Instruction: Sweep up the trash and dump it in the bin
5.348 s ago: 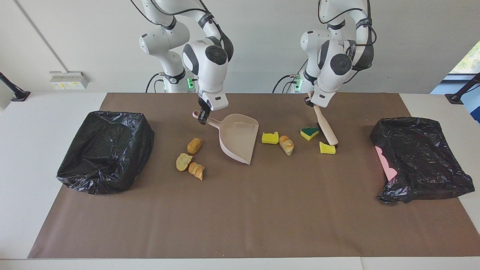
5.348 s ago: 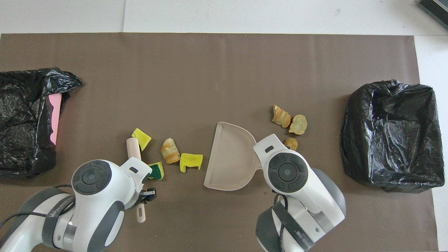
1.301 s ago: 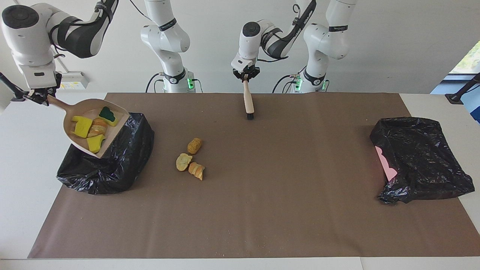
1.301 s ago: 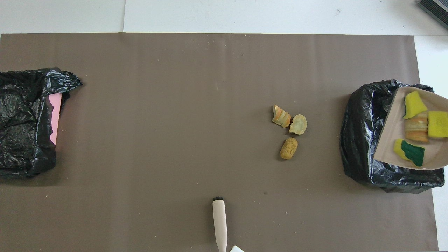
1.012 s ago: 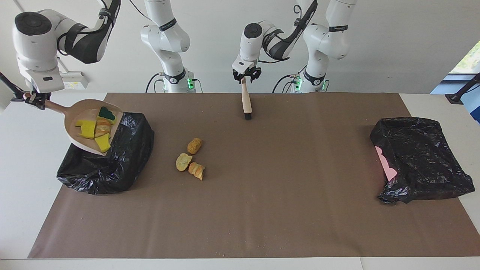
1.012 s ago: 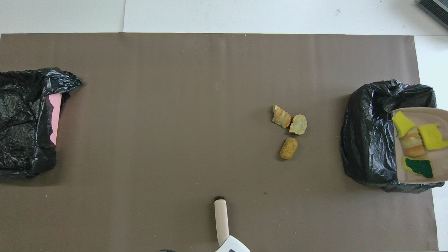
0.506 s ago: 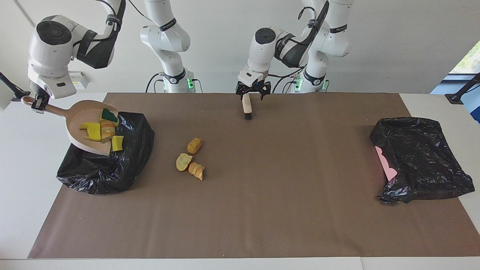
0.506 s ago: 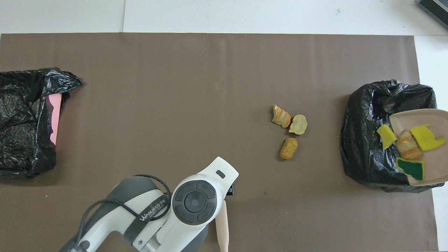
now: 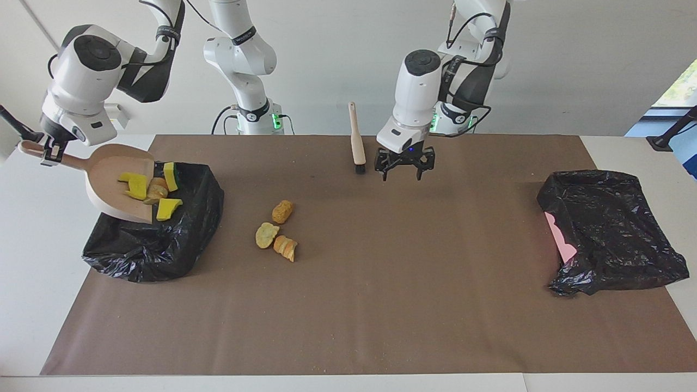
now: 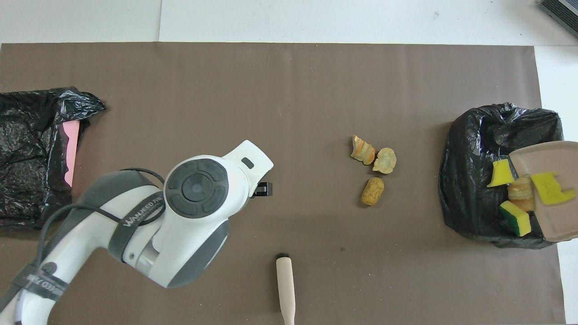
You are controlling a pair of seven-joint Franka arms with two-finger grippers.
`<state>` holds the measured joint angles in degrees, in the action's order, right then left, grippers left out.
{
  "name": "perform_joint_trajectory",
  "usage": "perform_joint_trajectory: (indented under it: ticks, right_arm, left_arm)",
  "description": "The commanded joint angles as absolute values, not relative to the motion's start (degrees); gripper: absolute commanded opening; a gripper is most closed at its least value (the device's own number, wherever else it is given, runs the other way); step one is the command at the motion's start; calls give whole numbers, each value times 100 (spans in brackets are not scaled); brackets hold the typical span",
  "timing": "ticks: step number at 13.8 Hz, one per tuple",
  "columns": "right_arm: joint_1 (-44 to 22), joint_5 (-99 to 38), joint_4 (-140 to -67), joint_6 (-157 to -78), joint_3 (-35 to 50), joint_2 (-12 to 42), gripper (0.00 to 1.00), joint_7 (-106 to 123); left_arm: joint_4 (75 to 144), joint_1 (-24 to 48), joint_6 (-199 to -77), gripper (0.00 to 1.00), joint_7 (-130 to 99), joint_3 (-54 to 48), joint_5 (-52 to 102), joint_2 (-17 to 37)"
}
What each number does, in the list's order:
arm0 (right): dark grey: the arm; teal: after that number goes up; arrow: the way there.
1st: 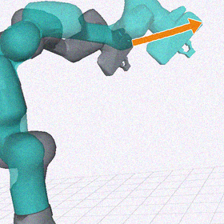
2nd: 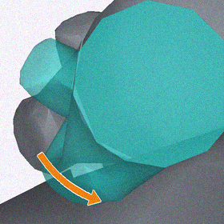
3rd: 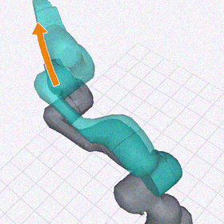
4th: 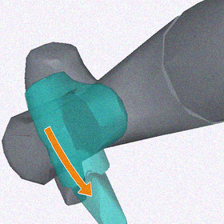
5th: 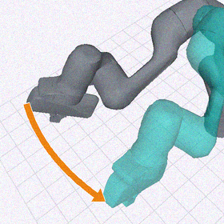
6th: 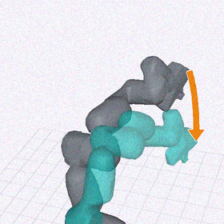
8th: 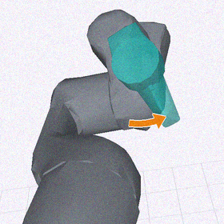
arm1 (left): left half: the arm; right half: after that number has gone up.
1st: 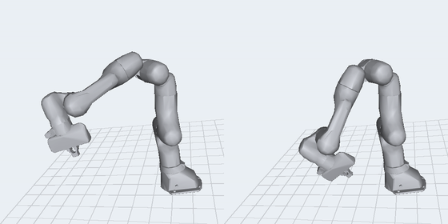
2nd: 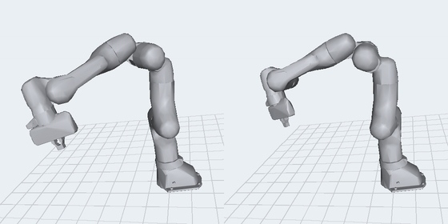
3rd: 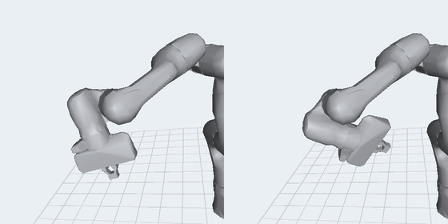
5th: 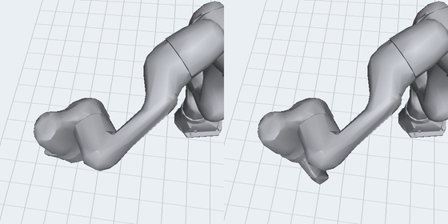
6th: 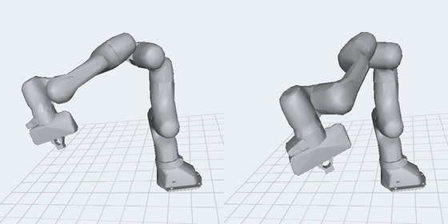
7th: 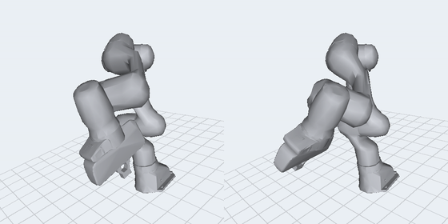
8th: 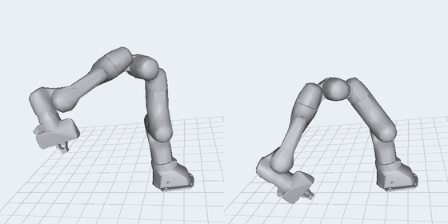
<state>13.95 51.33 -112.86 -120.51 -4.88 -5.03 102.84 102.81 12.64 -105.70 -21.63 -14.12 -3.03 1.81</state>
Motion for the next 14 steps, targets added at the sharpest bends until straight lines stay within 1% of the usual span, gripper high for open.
perform_joint_trajectory:
  ticks: [1, 3, 5, 7, 9, 12, 13, 14]
  right_arm:
    - [1450, 5300, -11259, -11989, -466, -790, 0, 10635]
    - [1450, 5344, -11259, -11804, -466, -922, 0, 10635]
    - [1459, 5352, -11346, -11769, -466, -984, 0, 10600]
    - [1398, 5353, -11356, -11594, -457, -1037, 0, 10565]
    - [1371, 5353, -11259, -11462, -379, -1116, 0, 10547]
    - [1380, 5238, -10996, -10725, 121, -1239, 0, 10346]
    - [1380, 5230, -10986, -10644, 332, -1283, 0, 10171]
    - [1380, 5169, -10978, -10522, 508, -1309, 0, 9951]
  left_arm:
    - [9897, 898, -9898, 100, -1514, -1468, -325, 10]
    - [9661, 572, -9468, 100, -1371, -1450, -107, -114]
    - [9414, 152, -9168, 100, -1362, -1450, 270, -123]
    - [9378, -122, -9070, 100, -1327, -1450, 448, -132]
    - [9378, -263, -9070, 100, -1187, -1441, 431, -132]
    - [9361, -509, -9070, 100, -740, -1433, 387, -141]
    - [9360, -449, -9053, 100, -582, -1285, 378, -245]
    - [9352, -205, -9053, 100, -345, -787, 387, -350]
